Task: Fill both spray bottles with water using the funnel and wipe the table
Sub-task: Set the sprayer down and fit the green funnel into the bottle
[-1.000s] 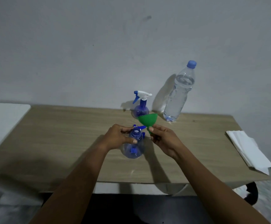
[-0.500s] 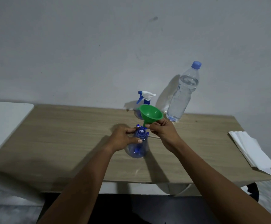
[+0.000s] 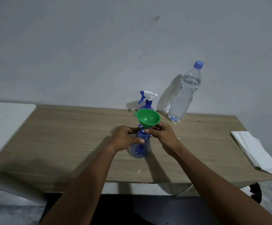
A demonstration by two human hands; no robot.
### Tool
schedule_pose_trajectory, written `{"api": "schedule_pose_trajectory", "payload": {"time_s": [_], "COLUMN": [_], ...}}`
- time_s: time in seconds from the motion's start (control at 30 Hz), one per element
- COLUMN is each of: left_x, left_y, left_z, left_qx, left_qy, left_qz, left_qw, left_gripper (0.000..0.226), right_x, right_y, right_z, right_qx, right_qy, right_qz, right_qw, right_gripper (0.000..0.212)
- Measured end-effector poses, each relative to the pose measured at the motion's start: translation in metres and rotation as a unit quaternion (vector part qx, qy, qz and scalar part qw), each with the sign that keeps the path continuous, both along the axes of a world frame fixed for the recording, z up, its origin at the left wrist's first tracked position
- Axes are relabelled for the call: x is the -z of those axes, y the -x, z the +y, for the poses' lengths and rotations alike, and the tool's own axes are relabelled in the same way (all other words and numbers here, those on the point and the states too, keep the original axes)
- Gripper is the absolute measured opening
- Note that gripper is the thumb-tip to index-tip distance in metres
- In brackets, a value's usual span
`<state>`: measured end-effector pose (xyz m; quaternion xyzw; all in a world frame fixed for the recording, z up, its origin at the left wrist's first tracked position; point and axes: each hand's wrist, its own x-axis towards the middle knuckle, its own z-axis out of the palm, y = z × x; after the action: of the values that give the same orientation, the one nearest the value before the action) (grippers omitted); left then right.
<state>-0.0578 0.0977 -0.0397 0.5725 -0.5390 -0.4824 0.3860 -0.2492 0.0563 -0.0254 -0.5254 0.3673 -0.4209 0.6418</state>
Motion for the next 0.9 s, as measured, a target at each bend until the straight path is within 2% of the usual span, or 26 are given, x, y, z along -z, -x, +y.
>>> {"api": "schedule_pose_trajectory", "payload": {"time_s": [0.2,0.47,0.57,0.73,0.9], "left_x": [-0.004,-0.008,-0.009,-0.009,-0.007], "left_y": [0.002,0.002,0.003,0.005,0.011], "left_z": [0.003,0.006,0.007,0.01,0.018], "left_qx": [-0.006,-0.017,-0.013,-0.012,-0.017], "left_qy": [-0.002,-0.011,-0.016,-0.008,-0.001], "left_qz": [-0.005,-0.024,-0.02,-0.027,-0.019], "left_qw": [1.0,0.999,1.0,1.0,1.0], "left_gripper": [0.049,0.061,0.053,0.059,0.049], "right_x": [0.004,0.005,0.003,0.001,-0.003], "right_y": [0.002,0.007,0.009,0.012,0.022], "right_z": [0.0,0.003,0.005,0.009,0.013], "right_qx": [-0.008,-0.034,-0.031,-0.015,0.0], "right_qy": [-0.008,-0.029,-0.032,-0.034,-0.046], "right_qz": [0.0,0.007,0.011,0.044,0.056], "right_qw": [1.0,0.999,0.999,0.998,0.997], "right_gripper": [0.039,0.039,0.036,0.03,0.028]}}
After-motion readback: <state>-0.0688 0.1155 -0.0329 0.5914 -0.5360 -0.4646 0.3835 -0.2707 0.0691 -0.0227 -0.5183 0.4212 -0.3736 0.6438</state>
